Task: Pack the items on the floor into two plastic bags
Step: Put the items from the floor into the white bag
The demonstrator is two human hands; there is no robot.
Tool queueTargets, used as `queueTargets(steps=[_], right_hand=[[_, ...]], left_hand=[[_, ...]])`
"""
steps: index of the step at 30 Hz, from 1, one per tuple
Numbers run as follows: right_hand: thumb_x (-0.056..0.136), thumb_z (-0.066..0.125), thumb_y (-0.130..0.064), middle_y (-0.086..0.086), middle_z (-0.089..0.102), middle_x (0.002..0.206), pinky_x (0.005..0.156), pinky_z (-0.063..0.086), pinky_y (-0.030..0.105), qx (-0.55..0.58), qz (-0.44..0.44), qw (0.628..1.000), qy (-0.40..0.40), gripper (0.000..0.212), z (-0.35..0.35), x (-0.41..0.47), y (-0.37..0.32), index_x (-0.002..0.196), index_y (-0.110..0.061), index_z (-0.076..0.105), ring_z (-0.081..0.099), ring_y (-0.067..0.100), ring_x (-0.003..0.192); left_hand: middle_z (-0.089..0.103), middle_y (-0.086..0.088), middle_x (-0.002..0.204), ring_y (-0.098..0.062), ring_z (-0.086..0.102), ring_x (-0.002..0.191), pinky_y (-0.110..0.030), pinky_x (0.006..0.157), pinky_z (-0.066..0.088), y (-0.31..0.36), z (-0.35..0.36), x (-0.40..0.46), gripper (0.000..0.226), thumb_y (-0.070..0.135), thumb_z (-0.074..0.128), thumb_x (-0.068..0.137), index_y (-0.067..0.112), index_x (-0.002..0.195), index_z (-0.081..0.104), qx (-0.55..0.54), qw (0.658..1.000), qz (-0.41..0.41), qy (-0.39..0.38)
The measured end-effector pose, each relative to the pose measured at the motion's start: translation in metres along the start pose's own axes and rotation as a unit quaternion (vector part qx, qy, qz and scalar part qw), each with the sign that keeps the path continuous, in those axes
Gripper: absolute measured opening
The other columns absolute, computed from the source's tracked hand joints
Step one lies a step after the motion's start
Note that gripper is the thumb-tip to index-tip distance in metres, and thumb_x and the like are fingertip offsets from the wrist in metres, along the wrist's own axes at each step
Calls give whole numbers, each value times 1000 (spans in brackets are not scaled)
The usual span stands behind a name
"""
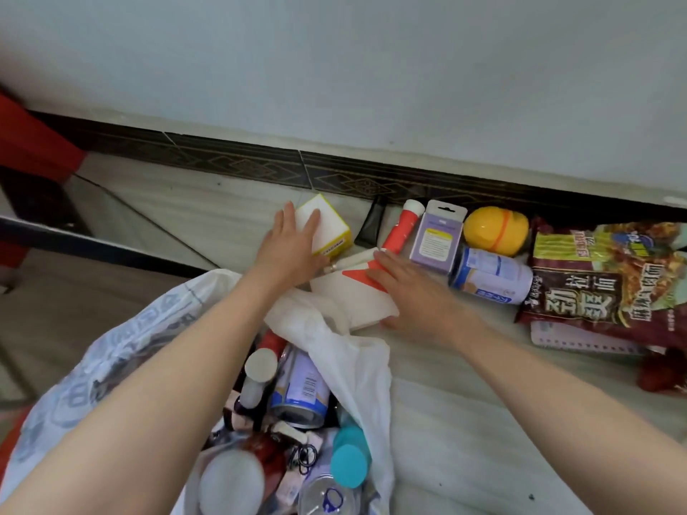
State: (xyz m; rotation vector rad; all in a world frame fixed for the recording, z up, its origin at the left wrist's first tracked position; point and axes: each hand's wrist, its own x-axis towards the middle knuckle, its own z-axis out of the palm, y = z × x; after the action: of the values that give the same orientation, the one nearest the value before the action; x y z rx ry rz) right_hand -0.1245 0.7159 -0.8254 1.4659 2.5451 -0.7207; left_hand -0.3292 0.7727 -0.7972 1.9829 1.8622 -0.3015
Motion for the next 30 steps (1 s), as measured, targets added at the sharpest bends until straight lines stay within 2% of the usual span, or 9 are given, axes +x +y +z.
queueTargets(steps=[2,5,7,9,13,17,20,24,30], right_hand=[[80,63,-33,4,8,157,118,9,37,-8,-11,1000,18,80,3,4,4,145,-18,20,3,18,145],[77,65,-33,10,22,152,116,5,37,-37,-31,998,32,77,1,5,5,141,-14,28,13,25,143],[69,71,-33,18,36,142,113,23,43,-42,-39,998,30,74,1,0,5,133,-11,41,31,33,134],[62,75,-39,19,45,132,99,42,44,-31,-33,998,39,75,-1,-8,5,125,-10,49,44,36,122],[67,71,-50,7,33,136,91,40,36,62,36,994,82,84,-10,-32,4,137,-21,34,30,23,126],[67,71,-50,3,33,128,98,35,32,161,131,968,144,83,-19,-56,1,136,-22,33,28,19,121],[68,70,-49,1,31,128,93,29,26,211,181,947,161,80,-24,-75,-9,135,-25,33,26,17,124],[69,68,-53,6,35,129,95,29,28,202,175,948,175,79,-34,-104,-34,134,-22,36,31,22,122],[68,69,-53,7,41,124,90,28,26,182,133,960,167,71,-49,-148,-90,127,-21,45,35,23,116]], left_hand=[[-5,-24,151,-37,-1,140,-46,112,18,-4,6,5,84,41,59,85,21,147,6,-11,1000,0,16],[23,-21,141,-36,22,131,-45,103,33,-1,11,5,76,35,64,80,20,142,23,-35,997,9,75],[31,-18,131,-35,32,122,-43,98,36,1,11,2,71,35,66,78,21,138,31,-41,994,6,97],[32,-18,128,-35,33,119,-42,98,34,3,8,0,69,35,67,77,20,136,35,-52,993,8,105],[33,-24,128,-39,32,120,-41,99,31,15,-9,-9,68,34,71,73,15,132,43,-91,978,35,186],[38,-25,127,-38,35,120,-39,97,34,33,-30,-41,65,36,71,73,14,130,48,-141,953,73,257],[41,-19,127,-32,36,120,-32,97,32,38,-33,-83,65,47,62,72,18,129,49,-182,945,57,266],[47,-18,120,-33,41,113,-35,94,35,30,-32,-148,70,60,46,69,16,123,54,-170,939,24,298],[51,-14,114,-30,41,113,-28,94,29,-6,-22,-251,72,62,43,67,15,121,54,-206,932,-58,294]])
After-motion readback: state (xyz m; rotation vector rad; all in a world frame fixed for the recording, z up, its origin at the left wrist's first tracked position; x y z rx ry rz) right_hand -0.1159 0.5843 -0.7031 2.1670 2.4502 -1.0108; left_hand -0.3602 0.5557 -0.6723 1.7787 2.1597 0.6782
